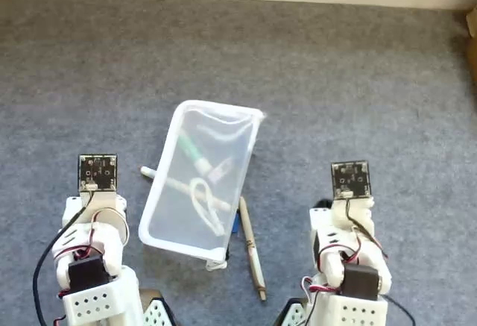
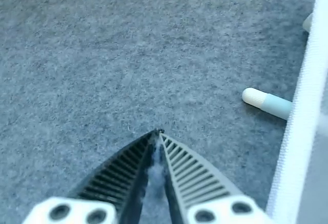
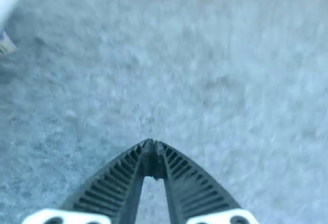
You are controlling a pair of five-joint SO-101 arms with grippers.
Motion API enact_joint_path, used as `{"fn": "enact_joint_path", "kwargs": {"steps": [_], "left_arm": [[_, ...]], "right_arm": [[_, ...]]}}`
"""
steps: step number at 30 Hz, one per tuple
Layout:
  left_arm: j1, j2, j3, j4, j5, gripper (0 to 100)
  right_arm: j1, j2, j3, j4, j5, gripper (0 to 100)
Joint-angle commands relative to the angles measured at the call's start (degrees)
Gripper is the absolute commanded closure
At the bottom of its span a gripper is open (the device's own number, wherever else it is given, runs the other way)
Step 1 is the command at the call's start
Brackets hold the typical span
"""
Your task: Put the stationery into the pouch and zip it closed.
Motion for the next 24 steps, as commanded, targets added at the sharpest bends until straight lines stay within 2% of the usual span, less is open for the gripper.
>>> {"fn": "enact_joint_path", "kwargs": {"steps": [1, 6, 15, 24], "left_arm": [[-1.3, -0.7, 0.9, 0.3, 0.2, 99], [-1.1, -0.7, 1.1, 0.3, 0.2, 99], [-1.0, -0.7, 1.1, 0.6, 0.2, 99], [-1.4, -0.7, 1.1, 0.3, 0.3, 99]], "right_arm": [[-4.8, 0.1, -9.6, -1.4, 1.8, 99.2], [-10.0, 5.1, -16.0, -1.4, 1.8, 99.2], [-21.1, 31.7, -26.0, -1.5, 1.4, 99.2], [-32.7, 50.9, -31.6, -1.8, -5.6, 99.2]]}}
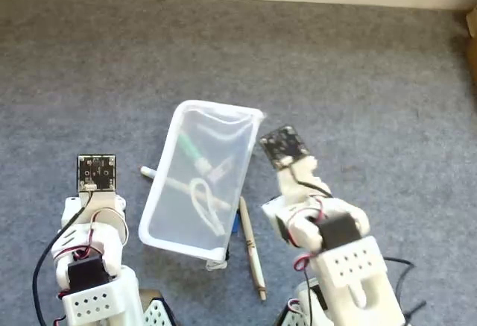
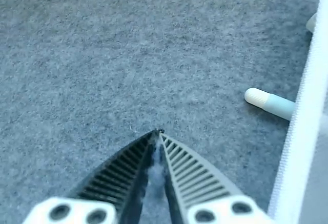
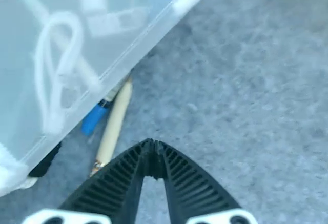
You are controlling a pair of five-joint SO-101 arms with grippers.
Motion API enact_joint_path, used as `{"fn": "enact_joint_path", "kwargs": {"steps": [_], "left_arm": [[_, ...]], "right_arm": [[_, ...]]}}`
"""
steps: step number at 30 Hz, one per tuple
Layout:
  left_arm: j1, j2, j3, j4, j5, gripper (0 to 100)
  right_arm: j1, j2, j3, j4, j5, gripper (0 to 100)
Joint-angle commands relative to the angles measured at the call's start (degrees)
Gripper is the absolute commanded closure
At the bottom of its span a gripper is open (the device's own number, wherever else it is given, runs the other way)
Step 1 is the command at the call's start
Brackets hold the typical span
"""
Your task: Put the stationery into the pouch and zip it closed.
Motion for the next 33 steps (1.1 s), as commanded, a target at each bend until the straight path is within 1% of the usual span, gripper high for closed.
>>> {"fn": "enact_joint_path", "kwargs": {"steps": [1, 7, 10, 17, 25, 30, 33], "left_arm": [[-0.9, -0.7, 1.1, 0.3, 0.3, 99], [-0.9, -0.7, 1.1, 0.4, 0.3, 99], [-0.9, -0.7, 1.1, 0.4, 0.3, 99], [-0.9, -0.7, 1.1, 0.3, 0.3, 99], [-0.9, -0.7, 1.1, 0.3, 0.3, 99], [-0.9, -0.7, 1.1, 0.3, 0.3, 99], [-0.9, -0.7, 1.1, 0.3, 0.3, 99]], "right_arm": [[-5.4, 6.5, -5.8, -1.7, -2.9, 99.2], [-12.0, 15.7, -11.5, -2.6, -6.1, 99.2], [-13.1, 20.5, -12.7, -6.8, -6.8, 99.2], [-13.2, 29.9, -13.1, -17.0, -6.6, 99.2], [-13.8, 30.7, -13.1, -25.4, -6.5, 99.2], [-18.5, 31.3, -13.1, -29.6, -6.4, 99.2], [-21.3, 30.7, -13.1, -29.9, -6.5, 99.2]]}}
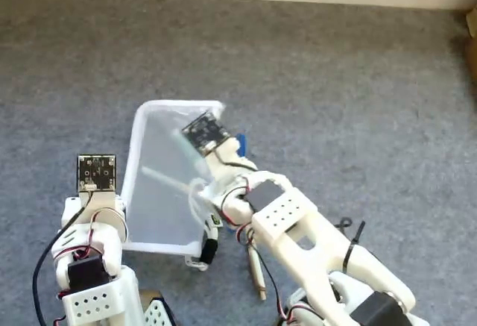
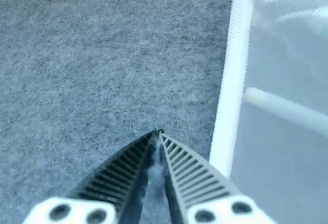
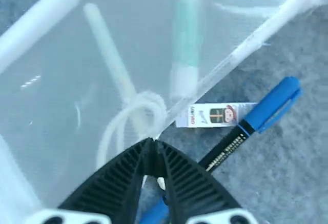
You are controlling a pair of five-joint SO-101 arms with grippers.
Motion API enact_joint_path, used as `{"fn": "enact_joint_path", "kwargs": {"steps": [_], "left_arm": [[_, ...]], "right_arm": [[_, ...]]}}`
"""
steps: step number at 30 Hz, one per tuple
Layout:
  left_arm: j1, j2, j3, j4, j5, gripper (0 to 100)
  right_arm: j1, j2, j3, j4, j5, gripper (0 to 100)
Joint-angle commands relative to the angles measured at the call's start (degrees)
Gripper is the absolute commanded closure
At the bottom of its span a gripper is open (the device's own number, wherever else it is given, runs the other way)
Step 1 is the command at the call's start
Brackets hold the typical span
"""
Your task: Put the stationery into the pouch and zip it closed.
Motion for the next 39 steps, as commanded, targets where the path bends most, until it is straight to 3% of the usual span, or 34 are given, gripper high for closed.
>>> {"fn": "enact_joint_path", "kwargs": {"steps": [1, 7, 10, 15, 30, 34, 39], "left_arm": [[-0.9, -0.7, 1.1, 0.3, 0.3, 99], [-0.9, -0.7, 1.1, 0.3, 0.3, 99], [-0.9, -0.7, 1.1, 0.3, 0.3, 99], [-0.9, -0.7, 1.1, 0.3, 0.3, 99], [-0.9, -0.7, 1.1, 0.3, 0.3, 99], [-0.9, -0.7, 1.1, 0.3, 0.3, 99], [-0.9, -0.7, 1.1, 0.3, 0.3, 99]], "right_arm": [[-3.9, -1.2, -3.5, -1.5, -0.5, 99.2], [-6.0, -1.2, -6.8, 9.7, -1.1, 99.1], [-5.8, -1.2, -10.2, 15.5, -8.4, 98.4], [-6.0, -1.2, -11.6, 21.4, -20.0, 86.0], [-11.8, -0.4, -6.2, 21.1, -23.7, 84.0], [-12.9, -0.1, -2.9, 14.7, -30.2, 84.0], [-12.9, 6.9, -0.7, 12.5, -30.7, 84.0]]}}
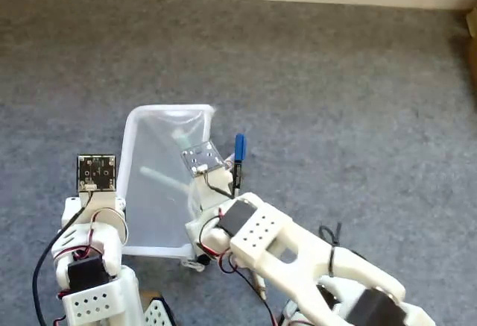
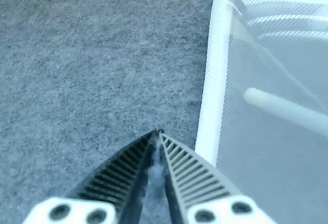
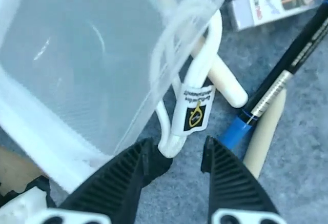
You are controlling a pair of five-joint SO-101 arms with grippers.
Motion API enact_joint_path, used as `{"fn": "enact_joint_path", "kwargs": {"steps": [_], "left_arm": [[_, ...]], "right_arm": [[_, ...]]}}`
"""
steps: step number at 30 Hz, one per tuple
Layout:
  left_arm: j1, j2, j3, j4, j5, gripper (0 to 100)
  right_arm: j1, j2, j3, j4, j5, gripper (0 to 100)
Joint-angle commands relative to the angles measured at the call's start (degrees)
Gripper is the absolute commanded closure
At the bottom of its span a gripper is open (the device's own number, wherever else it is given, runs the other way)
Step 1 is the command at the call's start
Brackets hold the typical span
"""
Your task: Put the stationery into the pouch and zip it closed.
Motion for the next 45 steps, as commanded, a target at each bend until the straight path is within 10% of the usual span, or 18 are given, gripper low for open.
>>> {"fn": "enact_joint_path", "kwargs": {"steps": [1, 32, 45], "left_arm": [[-0.9, -0.7, 1.1, 0.3, 0.3, 99], [-0.9, -0.7, 1.1, 0.3, 0.3, 99], [-0.9, -0.7, 1.1, 0.4, 0.3, 99]], "right_arm": [[-0.7, 5.6, -1.1, -1.6, -1.0, 84.0], [-0.2, 19.9, -9.6, 1.2, -0.6, 98.9], [16.1, -2.6, -15.6, 13.1, 6.7, 99.3]]}}
